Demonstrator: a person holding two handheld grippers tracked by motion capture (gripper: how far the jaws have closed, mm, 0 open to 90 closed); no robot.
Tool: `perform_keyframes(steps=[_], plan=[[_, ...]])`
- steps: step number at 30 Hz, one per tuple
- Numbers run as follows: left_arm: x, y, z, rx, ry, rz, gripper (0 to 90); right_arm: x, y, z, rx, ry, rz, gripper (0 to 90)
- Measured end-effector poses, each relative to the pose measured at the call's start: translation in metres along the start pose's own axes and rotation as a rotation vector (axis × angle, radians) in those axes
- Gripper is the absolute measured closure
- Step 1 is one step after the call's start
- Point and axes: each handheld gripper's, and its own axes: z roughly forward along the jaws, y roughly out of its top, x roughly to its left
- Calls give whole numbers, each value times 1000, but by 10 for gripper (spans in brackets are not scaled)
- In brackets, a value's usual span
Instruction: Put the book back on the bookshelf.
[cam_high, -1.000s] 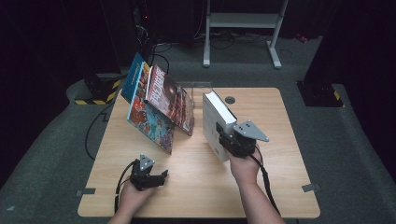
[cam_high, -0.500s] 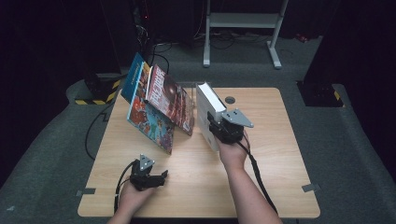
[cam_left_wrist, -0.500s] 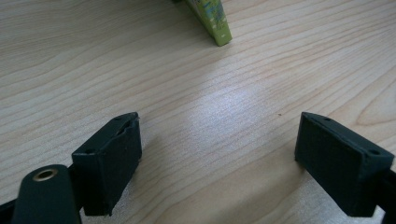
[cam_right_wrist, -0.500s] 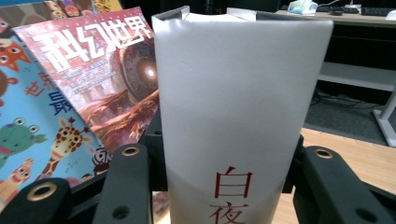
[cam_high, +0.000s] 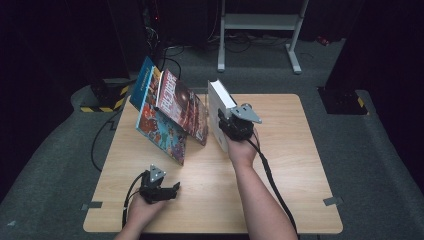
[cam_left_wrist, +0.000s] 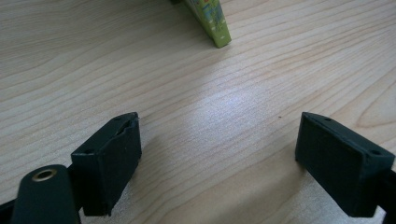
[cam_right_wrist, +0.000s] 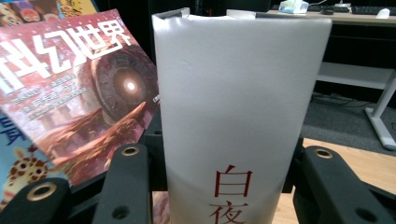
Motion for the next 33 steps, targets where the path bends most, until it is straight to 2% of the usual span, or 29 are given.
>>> perform_keyframes(steps=[13,24,30,33], plan=[[0,0,0,-1,0,-3,146,5,6,35,7,-39,-16,544],[0,0,0,-1,0,-3,145,3,4,56,9,-64,2,543],[1,-1,-1,2,1,9,146,4,1,66,4,-87,-15,543],[0,-1,-1,1,0,6,145,4,-1,69,3,-89,-8,543]])
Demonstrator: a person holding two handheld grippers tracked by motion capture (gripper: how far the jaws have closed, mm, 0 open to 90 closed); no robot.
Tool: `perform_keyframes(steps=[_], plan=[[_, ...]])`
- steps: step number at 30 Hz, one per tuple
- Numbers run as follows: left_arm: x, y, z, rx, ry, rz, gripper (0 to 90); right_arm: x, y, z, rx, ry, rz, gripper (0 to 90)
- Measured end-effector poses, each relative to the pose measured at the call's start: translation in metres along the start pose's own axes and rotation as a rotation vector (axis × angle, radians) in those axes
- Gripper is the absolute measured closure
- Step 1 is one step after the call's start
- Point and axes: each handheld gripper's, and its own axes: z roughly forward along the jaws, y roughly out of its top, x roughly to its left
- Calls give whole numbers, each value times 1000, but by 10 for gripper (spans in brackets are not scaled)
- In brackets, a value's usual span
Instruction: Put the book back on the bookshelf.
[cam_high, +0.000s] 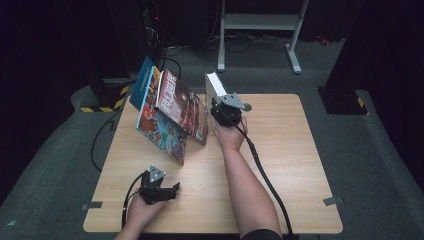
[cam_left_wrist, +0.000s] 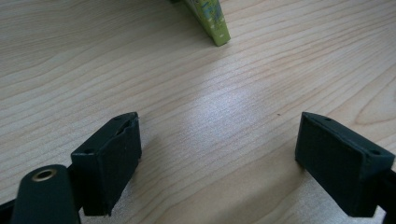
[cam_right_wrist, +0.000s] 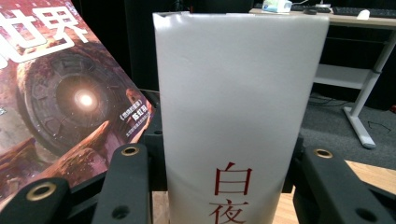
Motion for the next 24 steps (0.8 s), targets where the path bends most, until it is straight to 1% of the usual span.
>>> perform_keyframes(steps=[5,11,16,20,24], plan=[[0,0,0,0,0,0,146,0,-1,5,-2,-8,4,543],[0,0,0,2,0,1,145,0,-3,7,-11,-9,10,542],[0,0,0,3,0,3,146,0,-6,6,-15,-4,-11,538],[0,0,-1,3,-1,7,146,-1,-11,1,-1,7,-10,532],[0,-1,-1,1,-5,4,146,-1,-11,-3,32,12,-31,527]])
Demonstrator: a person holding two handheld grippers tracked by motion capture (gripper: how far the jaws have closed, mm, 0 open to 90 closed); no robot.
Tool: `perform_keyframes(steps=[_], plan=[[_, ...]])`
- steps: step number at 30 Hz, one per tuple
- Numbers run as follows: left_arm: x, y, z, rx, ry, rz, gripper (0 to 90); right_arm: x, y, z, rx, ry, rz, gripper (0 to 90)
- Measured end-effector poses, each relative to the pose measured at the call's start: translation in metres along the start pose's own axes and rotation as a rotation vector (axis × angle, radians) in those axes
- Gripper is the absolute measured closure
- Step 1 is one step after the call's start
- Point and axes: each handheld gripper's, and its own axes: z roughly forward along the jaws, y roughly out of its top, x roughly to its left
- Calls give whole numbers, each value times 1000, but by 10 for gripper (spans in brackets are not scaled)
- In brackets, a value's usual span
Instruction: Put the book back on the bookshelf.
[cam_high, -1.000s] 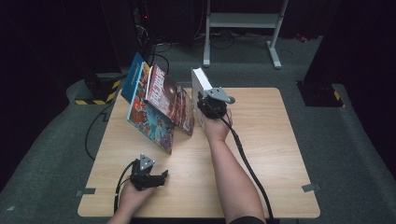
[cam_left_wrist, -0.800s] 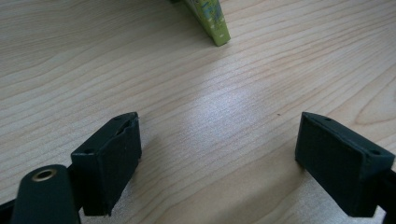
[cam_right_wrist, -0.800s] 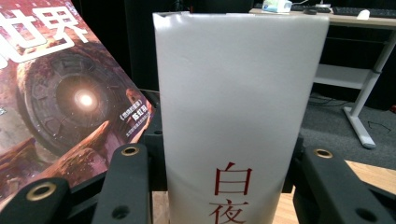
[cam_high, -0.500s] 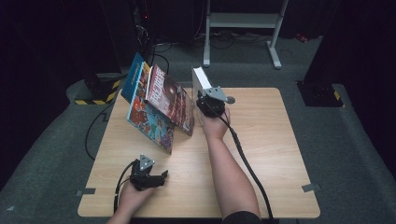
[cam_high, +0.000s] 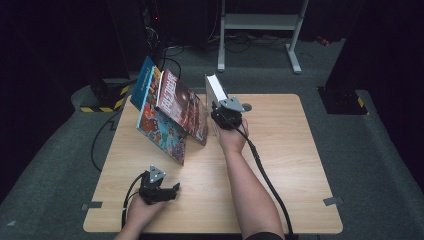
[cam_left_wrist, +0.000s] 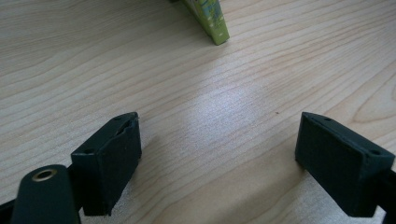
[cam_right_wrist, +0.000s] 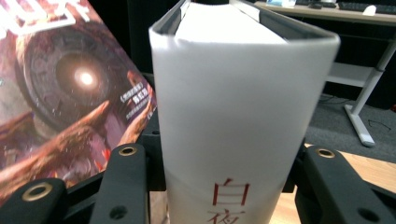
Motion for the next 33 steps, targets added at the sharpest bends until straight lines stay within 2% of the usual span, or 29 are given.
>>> perform_keyframes(steps=[8,13,18,22,26,30,33], plan=[[-1,-1,0,0,-4,-7,145,0,1,-5,38,7,20,506],[-1,-1,-1,0,-3,-5,145,-5,7,-8,27,34,38,467],[0,-1,-1,1,-2,-2,145,-9,13,-7,46,53,53,457],[0,-1,-1,1,-3,-5,145,-9,14,-6,50,46,54,493],[0,-1,-1,1,-2,-2,145,-7,15,-6,47,12,36,534],[0,-1,-1,1,-6,-7,145,-5,18,-6,63,16,28,542],[0,-1,-1,1,-4,1,145,-5,18,-7,54,9,28,543]])
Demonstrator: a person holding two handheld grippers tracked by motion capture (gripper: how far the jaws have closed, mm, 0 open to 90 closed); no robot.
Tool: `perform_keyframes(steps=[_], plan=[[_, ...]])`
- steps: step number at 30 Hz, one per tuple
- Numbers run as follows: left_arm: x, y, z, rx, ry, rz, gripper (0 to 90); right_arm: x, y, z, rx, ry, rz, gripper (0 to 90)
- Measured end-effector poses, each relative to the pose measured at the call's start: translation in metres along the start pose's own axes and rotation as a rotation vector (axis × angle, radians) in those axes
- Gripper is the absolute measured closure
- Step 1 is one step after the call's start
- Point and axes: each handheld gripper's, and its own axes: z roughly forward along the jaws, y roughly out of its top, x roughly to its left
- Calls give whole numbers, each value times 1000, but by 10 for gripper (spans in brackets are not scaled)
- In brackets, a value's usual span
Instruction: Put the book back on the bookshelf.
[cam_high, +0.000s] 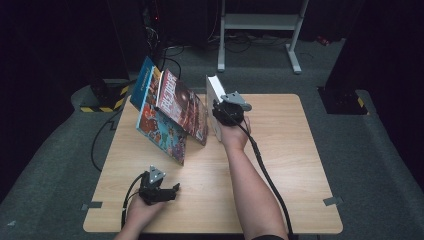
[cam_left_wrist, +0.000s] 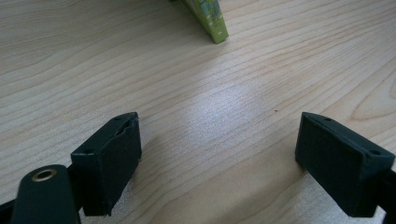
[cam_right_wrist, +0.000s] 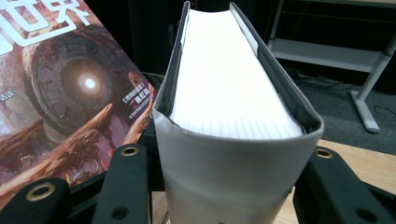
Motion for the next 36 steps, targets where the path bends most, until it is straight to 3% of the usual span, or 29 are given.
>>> perform_keyframes(steps=[14,36], plan=[[0,0,0,0,-3,-1,143,2,2,12,-47,-19,11,545],[0,0,0,1,-1,-1,143,5,-3,18,-62,-35,9,536]])
